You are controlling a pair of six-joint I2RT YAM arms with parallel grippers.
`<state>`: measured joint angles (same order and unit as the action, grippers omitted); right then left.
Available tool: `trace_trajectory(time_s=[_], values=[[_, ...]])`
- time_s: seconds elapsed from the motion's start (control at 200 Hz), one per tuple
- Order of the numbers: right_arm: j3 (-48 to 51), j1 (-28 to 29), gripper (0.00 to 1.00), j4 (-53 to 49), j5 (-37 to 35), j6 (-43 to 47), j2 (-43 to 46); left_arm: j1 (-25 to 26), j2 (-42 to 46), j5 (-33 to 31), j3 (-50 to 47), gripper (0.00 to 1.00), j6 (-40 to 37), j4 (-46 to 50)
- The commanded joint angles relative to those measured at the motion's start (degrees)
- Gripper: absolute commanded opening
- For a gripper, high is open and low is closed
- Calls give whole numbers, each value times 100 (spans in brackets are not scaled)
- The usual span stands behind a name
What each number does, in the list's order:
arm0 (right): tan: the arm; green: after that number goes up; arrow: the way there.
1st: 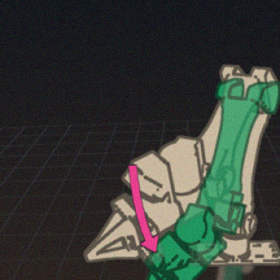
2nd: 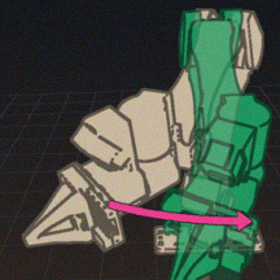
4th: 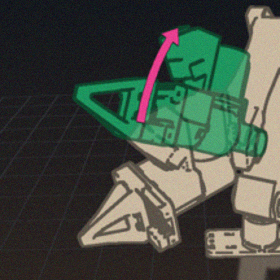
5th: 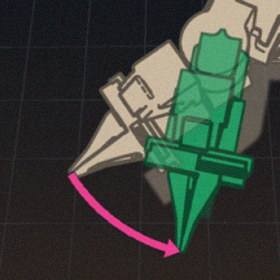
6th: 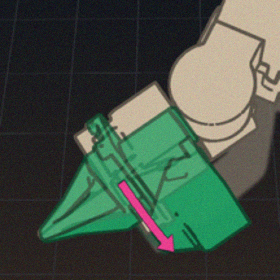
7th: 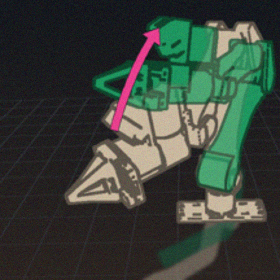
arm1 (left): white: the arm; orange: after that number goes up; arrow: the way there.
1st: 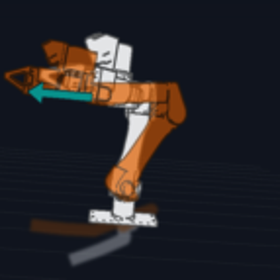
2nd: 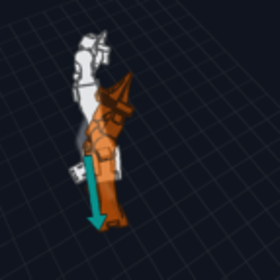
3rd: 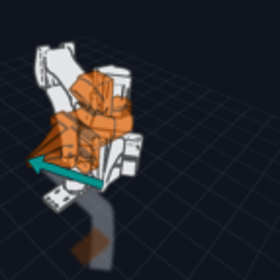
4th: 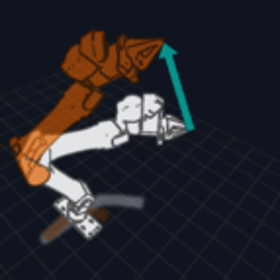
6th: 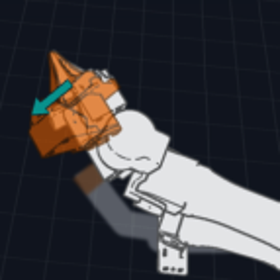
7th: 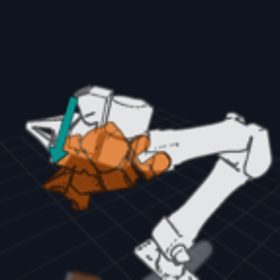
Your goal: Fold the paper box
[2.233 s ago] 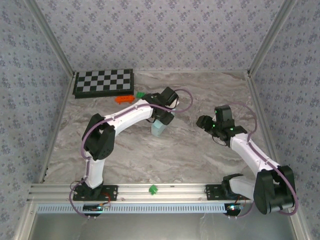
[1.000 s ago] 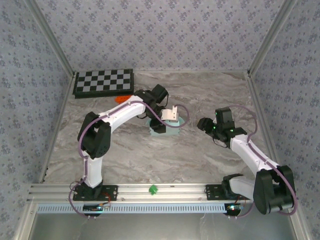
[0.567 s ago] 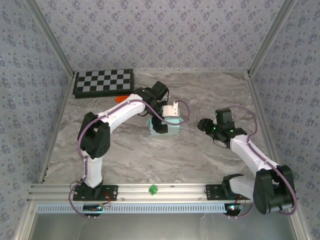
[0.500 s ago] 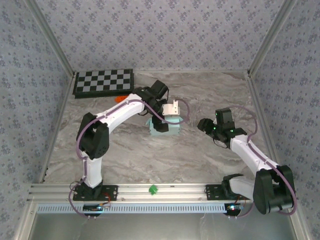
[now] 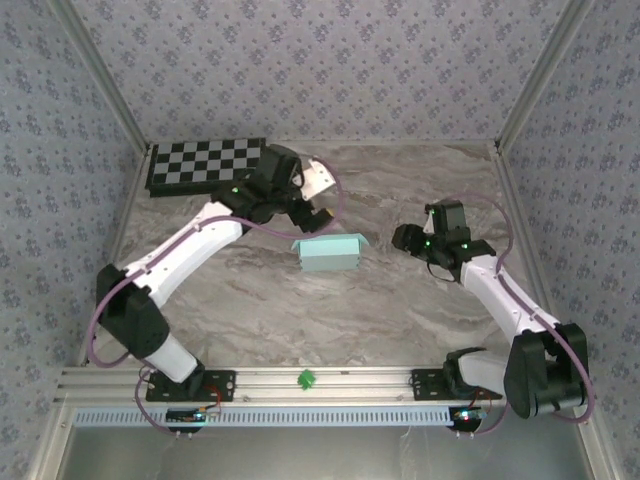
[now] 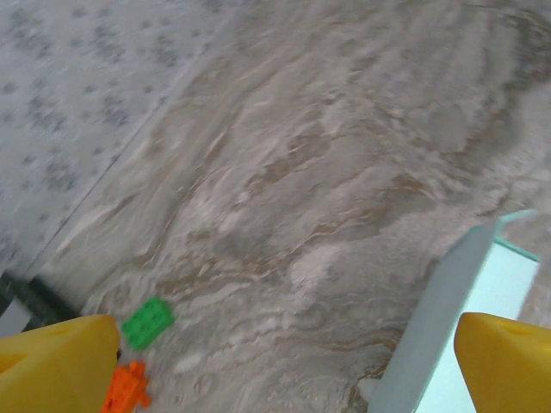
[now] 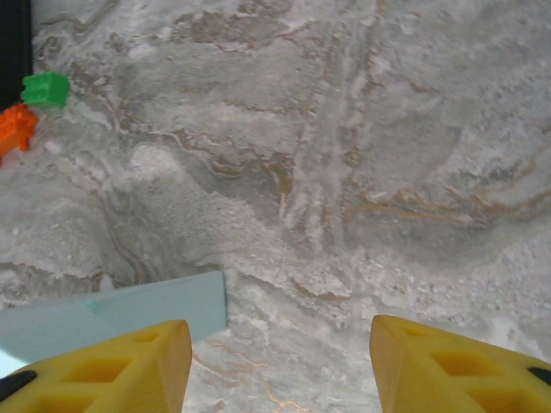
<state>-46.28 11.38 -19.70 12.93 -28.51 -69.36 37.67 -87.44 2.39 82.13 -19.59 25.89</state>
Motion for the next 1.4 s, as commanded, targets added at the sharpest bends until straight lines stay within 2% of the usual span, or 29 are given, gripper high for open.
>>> trace_trajectory(time_s=[0.0,0.17,0.23,0.35,0.545,0.84,1.059,1.194,1.244,1.394], values=[[-418,40,59,-446,410,642,-100,-49,538,-744,-449,99,1243,-337],[-745,102,59,-625,955,1082,-155,-345,1074,-1050,-878,99,3020,234],[-844,137,59,-623,1305,1250,-183,-488,1222,-852,-1089,98,3566,379],[-1000,337,58,-675,1252,1381,-236,-572,1470,-603,-1600,96,4135,329],[-1235,611,57,-823,1185,1542,-534,-592,1357,-47,-1960,87,4206,237],[-1465,1000,52,-759,1159,1554,-1013,-588,636,574,-1823,68,4127,272],[-1533,1136,49,-823,948,1616,-1211,-581,522,742,-1916,60,4135,200],[-1533,1161,47,-859,802,1628,-1246,-581,529,884,-1999,54,4124,115],[-1515,1173,47,-843,764,1615,-1247,-584,517,936,-2008,48,4120,102],[-1515,1191,45,-882,717,1579,-1281,-577,475,1008,-2008,44,4130,87]])
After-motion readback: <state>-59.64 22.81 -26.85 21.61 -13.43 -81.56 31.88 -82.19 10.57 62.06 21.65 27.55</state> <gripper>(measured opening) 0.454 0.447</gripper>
